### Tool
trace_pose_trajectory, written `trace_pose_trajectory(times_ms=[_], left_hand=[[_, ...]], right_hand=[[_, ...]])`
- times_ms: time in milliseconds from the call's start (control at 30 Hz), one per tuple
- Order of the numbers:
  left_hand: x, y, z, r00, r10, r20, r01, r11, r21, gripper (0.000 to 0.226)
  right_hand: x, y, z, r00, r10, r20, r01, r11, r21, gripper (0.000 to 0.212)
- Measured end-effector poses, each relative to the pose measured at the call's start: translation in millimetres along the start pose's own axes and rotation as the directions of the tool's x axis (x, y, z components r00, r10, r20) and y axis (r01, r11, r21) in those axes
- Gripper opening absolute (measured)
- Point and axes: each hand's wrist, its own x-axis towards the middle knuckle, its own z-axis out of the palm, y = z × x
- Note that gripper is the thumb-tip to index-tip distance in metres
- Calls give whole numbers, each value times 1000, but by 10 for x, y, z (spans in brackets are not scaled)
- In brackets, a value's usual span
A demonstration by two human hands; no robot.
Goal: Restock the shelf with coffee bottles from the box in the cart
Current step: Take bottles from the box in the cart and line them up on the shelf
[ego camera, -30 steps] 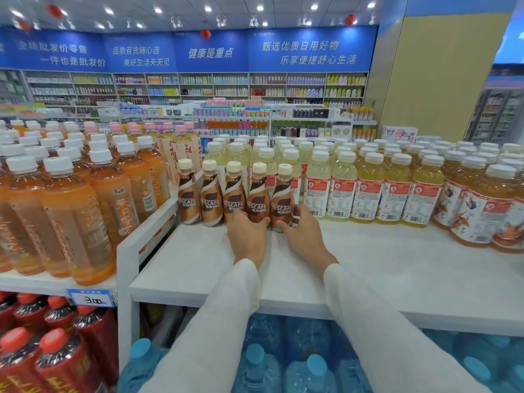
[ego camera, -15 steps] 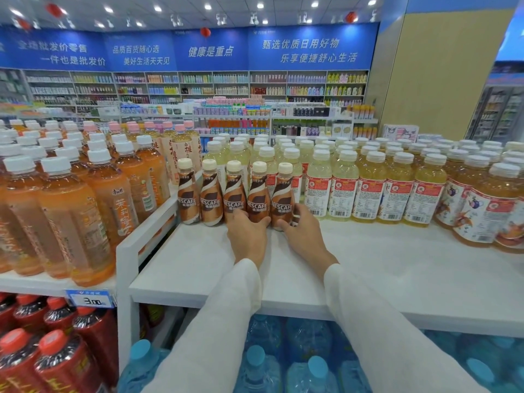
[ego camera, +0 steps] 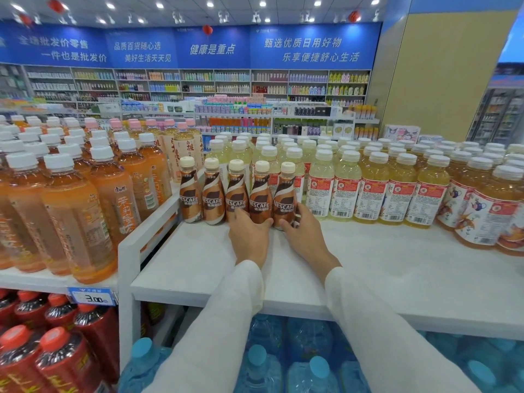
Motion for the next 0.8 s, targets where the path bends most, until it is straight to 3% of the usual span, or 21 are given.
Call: trace_pose_trajectory(times_ms=[200, 300, 533, 667, 800], left_hand=[[-116, -35, -146, 999, 38, 32, -37, 999, -31, 39], [-166, -106, -280, 993, 63, 98, -65, 998, 16, 28], [-400, -242, -694, 964, 124, 237, -145, 987, 75, 35], [-687, -338, -955, 962, 178, 207, -201, 975, 95, 33], [-1148, -457, -1278, 983, 163, 82, -164, 986, 2, 31]], right_hand=[[-215, -165, -103, 998, 52, 25, -52, 998, -26, 51], [-405, -193, -189, 997, 78, 27, -74, 989, -128, 58], [-979, -216, -445, 993, 118, -7, -117, 970, -213, 49], [-1390, -246, -566, 997, 72, -17, -74, 979, -192, 46], [-1854, -302, -676, 999, 41, 15, -38, 989, -140, 45]])
